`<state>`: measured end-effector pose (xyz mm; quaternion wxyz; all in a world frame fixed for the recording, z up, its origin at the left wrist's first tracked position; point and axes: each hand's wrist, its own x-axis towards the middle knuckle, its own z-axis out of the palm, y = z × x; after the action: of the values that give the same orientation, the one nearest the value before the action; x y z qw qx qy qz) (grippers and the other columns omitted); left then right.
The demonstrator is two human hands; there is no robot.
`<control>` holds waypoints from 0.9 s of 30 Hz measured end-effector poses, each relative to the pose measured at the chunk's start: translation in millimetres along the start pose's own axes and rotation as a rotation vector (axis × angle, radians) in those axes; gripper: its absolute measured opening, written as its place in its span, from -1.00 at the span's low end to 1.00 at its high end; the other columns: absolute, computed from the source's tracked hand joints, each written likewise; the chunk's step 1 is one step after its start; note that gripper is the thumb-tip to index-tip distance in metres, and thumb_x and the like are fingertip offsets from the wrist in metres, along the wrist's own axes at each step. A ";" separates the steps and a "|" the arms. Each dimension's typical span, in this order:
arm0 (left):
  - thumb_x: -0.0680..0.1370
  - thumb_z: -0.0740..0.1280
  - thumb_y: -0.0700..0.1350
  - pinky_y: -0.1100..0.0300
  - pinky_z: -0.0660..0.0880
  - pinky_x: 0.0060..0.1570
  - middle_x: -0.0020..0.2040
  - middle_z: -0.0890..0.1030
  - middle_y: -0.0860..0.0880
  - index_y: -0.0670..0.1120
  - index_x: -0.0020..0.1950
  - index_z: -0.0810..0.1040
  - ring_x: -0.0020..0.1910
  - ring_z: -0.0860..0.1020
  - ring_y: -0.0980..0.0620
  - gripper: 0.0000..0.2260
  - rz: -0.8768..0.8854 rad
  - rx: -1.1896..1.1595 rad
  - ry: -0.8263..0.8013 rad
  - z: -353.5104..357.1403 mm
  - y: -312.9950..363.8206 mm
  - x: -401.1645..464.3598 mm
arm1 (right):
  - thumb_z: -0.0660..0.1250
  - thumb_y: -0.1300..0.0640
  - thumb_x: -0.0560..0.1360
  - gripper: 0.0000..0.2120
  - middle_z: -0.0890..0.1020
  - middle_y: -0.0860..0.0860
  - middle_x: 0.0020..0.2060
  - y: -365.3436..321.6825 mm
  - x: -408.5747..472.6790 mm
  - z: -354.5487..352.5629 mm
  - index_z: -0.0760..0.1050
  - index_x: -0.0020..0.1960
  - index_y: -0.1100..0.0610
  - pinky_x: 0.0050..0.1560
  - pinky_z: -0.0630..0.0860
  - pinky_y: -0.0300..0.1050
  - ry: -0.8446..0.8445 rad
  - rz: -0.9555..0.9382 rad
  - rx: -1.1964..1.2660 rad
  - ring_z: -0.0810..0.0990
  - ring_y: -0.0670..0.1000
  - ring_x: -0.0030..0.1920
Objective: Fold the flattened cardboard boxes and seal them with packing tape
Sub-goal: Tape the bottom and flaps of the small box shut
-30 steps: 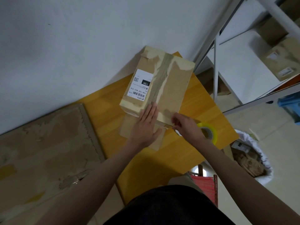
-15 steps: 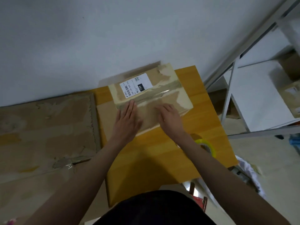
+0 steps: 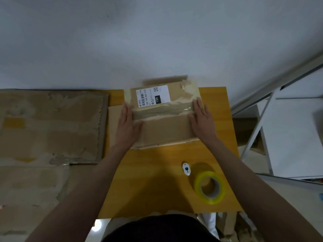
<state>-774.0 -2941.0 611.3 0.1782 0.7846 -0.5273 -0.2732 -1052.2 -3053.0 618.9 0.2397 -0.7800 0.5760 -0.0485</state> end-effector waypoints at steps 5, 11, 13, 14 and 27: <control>0.62 0.31 -0.11 -0.15 0.28 0.46 0.58 0.23 -0.08 -0.05 0.64 -0.08 0.51 0.27 -0.11 -0.28 -0.247 -0.421 0.105 4.6 20.0 4.6 | 0.17 0.06 0.66 -0.37 0.21 0.09 0.57 -3.8 8.4 -2.9 -0.03 0.62 0.13 0.26 0.48 0.11 0.068 0.192 0.354 0.40 0.18 0.41; 0.62 0.29 0.08 -0.11 0.40 0.33 0.47 0.40 -0.05 0.02 0.59 0.13 0.39 0.41 -0.12 -0.41 -0.333 -0.504 0.009 -4.7 6.4 26.3 | 0.25 -0.02 0.63 -0.45 0.45 0.05 0.39 7.5 30.2 -12.9 0.19 0.57 0.04 0.26 0.47 0.12 -0.098 0.363 0.617 0.46 0.16 0.34; 0.59 0.32 0.14 -0.05 0.40 0.32 0.46 0.41 0.00 0.06 0.58 0.17 0.38 0.41 -0.06 -0.39 -0.355 -0.545 -0.001 -9.9 3.0 35.7 | 0.27 0.00 0.62 -0.51 0.48 0.01 0.36 9.3 36.3 -17.3 0.27 0.52 0.00 0.28 0.47 0.18 -0.140 0.404 0.766 0.48 0.13 0.31; 0.57 0.34 0.15 -0.02 0.40 0.29 0.46 0.41 0.01 0.07 0.57 0.18 0.36 0.41 -0.03 -0.37 -0.357 -0.557 0.008 -11.1 3.7 37.8 | 0.28 0.02 0.62 -0.53 0.49 0.01 0.34 8.7 36.3 -18.3 0.29 0.51 0.00 0.28 0.48 0.19 -0.137 0.402 0.802 0.49 0.12 0.30; 0.43 0.52 0.16 0.00 0.62 0.06 0.17 0.56 0.00 -0.03 0.27 0.35 0.11 0.61 0.05 -0.43 -0.290 -0.767 0.146 -40.6 13.1 -31.6 | 0.37 0.40 0.46 -0.61 0.57 0.03 0.11 -0.4 -61.8 -17.2 0.40 0.15 0.06 -0.02 0.57 -0.14 0.138 0.268 1.087 0.56 -0.04 0.13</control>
<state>-767.9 -2917.1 658.3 0.4541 0.7447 -0.2574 -0.4158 -1078.5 -3001.4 646.7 0.5728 -0.4593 0.5766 -0.3584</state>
